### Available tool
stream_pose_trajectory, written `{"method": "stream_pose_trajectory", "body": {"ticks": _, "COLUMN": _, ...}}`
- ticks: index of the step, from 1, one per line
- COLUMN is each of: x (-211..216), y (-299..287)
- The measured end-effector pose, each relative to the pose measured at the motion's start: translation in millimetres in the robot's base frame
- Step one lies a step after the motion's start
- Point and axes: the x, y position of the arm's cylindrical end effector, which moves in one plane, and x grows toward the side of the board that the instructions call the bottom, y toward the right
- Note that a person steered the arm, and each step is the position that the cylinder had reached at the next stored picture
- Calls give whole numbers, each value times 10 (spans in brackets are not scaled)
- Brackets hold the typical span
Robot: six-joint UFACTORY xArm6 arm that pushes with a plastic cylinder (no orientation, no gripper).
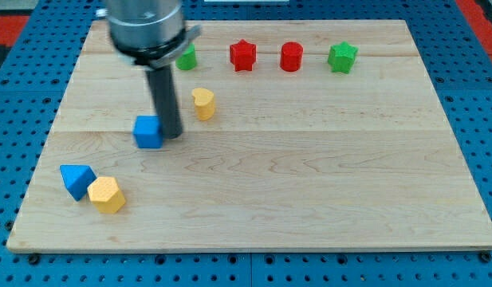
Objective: Move the blue cube close to the blue triangle
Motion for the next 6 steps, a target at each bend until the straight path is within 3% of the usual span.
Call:
{"method": "stream_pose_trajectory", "body": {"ticks": 1, "x": -101, "y": -533}}
{"method": "stream_pose_trajectory", "body": {"ticks": 2, "x": -610, "y": -458}}
{"method": "stream_pose_trajectory", "body": {"ticks": 3, "x": -361, "y": -777}}
{"method": "stream_pose_trajectory", "body": {"ticks": 4, "x": 166, "y": -699}}
{"method": "stream_pose_trajectory", "body": {"ticks": 5, "x": 206, "y": -450}}
{"method": "stream_pose_trajectory", "body": {"ticks": 6, "x": 122, "y": 806}}
